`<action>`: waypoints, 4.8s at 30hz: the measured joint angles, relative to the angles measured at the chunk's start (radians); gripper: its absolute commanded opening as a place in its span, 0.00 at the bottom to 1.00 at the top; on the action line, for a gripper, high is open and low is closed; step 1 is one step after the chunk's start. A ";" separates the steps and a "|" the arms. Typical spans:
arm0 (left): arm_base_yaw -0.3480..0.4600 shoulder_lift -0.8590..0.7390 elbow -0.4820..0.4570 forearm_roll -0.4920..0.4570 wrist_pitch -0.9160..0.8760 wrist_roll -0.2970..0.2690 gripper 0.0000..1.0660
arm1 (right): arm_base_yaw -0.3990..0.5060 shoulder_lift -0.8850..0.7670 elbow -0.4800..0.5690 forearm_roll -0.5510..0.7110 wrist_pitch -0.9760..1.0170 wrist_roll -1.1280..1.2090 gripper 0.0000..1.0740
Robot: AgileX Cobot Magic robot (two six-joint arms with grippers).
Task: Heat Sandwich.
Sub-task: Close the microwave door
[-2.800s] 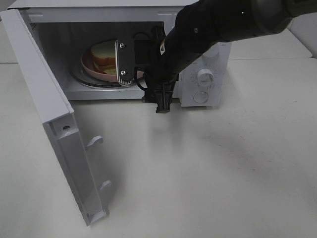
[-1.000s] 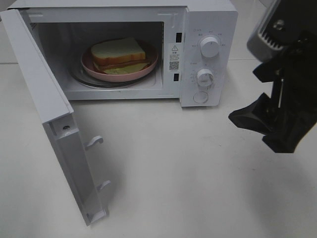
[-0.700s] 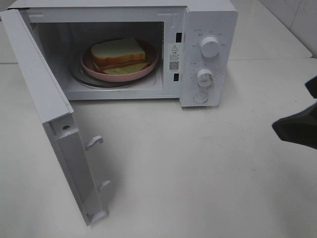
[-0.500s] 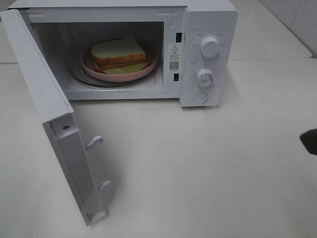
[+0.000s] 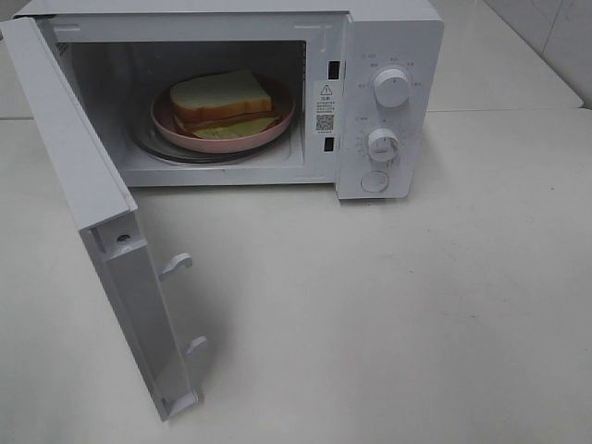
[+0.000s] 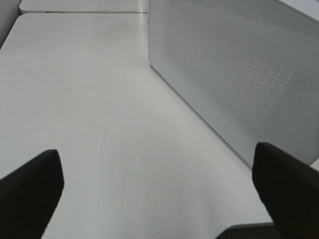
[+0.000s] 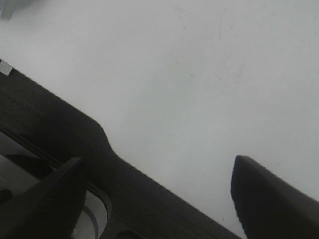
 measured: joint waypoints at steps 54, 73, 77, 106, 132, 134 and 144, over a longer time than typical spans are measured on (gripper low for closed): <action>0.000 0.000 0.000 0.000 0.000 0.000 0.92 | -0.628 -0.593 0.233 0.042 -0.152 0.050 0.71; 0.000 0.000 0.000 0.000 0.000 0.000 0.92 | -0.628 -0.593 0.234 0.050 -0.162 0.049 0.70; 0.000 0.000 0.000 0.000 0.000 0.000 0.92 | -0.628 -0.593 0.234 0.050 -0.162 0.049 0.70; 0.000 0.000 0.000 0.000 0.000 -0.020 0.92 | -0.628 -0.593 0.234 0.050 -0.162 0.049 0.70; 0.000 0.279 -0.019 0.037 -0.299 -0.033 0.07 | -0.628 -0.593 0.234 0.050 -0.163 0.049 0.70; 0.000 0.328 -0.019 0.067 -0.361 -0.033 0.00 | -0.628 -0.593 0.234 0.050 -0.163 0.049 0.70; 0.000 0.463 0.028 0.101 -0.614 -0.033 0.00 | -0.628 -0.593 0.234 0.050 -0.163 0.049 0.70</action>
